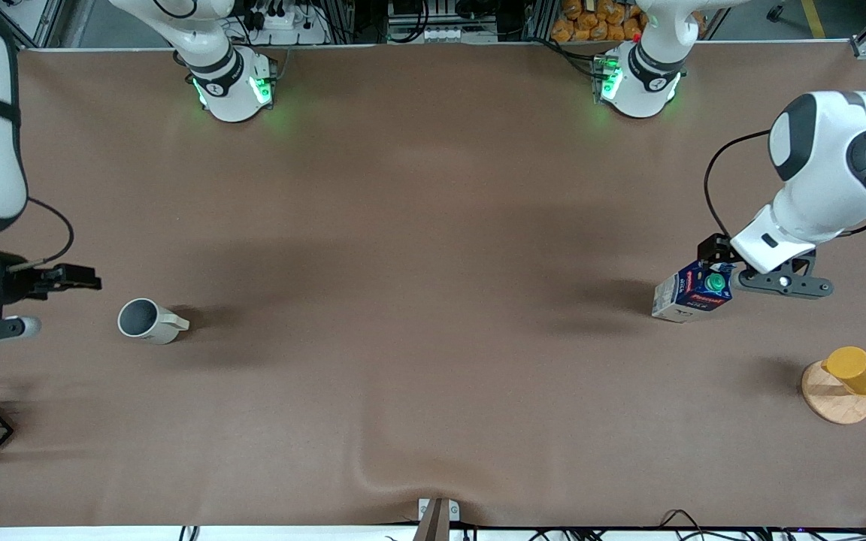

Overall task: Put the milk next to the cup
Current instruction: 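Grasp the milk carton with the left gripper while the right gripper reaches the mug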

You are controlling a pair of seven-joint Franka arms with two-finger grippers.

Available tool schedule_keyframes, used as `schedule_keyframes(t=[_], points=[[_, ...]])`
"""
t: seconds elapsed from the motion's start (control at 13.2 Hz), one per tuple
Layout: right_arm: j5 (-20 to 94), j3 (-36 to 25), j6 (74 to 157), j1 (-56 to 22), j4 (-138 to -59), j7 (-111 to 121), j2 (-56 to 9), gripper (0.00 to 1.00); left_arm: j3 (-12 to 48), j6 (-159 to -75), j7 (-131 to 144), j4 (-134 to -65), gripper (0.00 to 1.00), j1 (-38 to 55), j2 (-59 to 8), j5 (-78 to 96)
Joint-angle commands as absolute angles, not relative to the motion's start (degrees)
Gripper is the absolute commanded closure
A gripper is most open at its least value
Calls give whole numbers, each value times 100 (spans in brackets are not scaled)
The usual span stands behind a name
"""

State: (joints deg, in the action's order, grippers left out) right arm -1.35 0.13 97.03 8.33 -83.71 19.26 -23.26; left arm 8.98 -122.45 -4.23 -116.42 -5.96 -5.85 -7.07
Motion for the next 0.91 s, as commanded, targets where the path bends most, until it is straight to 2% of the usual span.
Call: schedule_keyframes(t=[0.0,0.3,0.68,0.84], points=[[-395,97,9965,984,-8104,2476,-2794,0,932,-12471,-483,-11663,0,-633,-773,-817],[-369,97,10984,984,-8121,3865,-3391,0,932,-12507,-492,-11611,0,-703,-1010,-747],[-352,105,11109,1037,-8182,5156,-3902,0,940,-12498,-483,-11593,0,-747,-1151,-738],[-290,114,11118,1203,-8270,5404,-4086,0,940,-12498,-457,-11602,11,-747,-1160,-738]])
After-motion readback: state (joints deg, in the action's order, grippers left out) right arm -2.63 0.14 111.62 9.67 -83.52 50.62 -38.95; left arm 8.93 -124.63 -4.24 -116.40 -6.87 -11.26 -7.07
